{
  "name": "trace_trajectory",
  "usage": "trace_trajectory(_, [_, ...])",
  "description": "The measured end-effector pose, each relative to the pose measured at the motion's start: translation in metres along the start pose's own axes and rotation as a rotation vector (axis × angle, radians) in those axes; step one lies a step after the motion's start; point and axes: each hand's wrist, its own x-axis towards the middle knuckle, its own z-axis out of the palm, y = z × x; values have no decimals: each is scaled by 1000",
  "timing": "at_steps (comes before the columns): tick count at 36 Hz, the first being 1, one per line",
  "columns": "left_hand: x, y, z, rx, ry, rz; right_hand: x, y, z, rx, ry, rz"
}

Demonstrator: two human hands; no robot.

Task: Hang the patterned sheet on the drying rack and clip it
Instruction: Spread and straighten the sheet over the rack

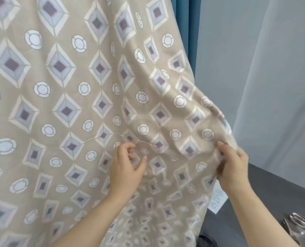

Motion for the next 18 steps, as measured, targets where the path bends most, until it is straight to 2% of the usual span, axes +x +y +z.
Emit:
trace_trajectory(1, [-1, -1, 2, -3, -7, -7, -1, -4, -2, 9, -75, -24])
trace_trajectory(2, [-3, -2, 4, -1, -16, -12, -5, -4, -3, -82, -194, -3])
trace_trajectory(5, [-8, -6, 13, 26, -54, -19, -16, 22, -13, -604, -508, 262])
trace_trajectory(7, [-13, -9, 18, 21, -91, -27, -23, 40, -17, -681, -548, 420])
trace_trajectory(9, [-18, -11, 22, 15, -140, -45, -25, 49, -21, -619, -425, 415])
trace_trajectory(12, [-19, -14, 31, 3, -165, -59, -19, 38, -29, -370, -197, 296])
trace_trajectory(15, [-19, -9, 38, -32, -134, -83, -17, 20, -32, -68, -203, 245])
trace_trajectory(17, [-23, -7, 39, -62, -98, -69, -21, 24, -30, 45, -242, 370])
trace_trajectory(18, [-25, -6, 40, -69, -91, -51, -24, 29, -30, 18, -246, 473])
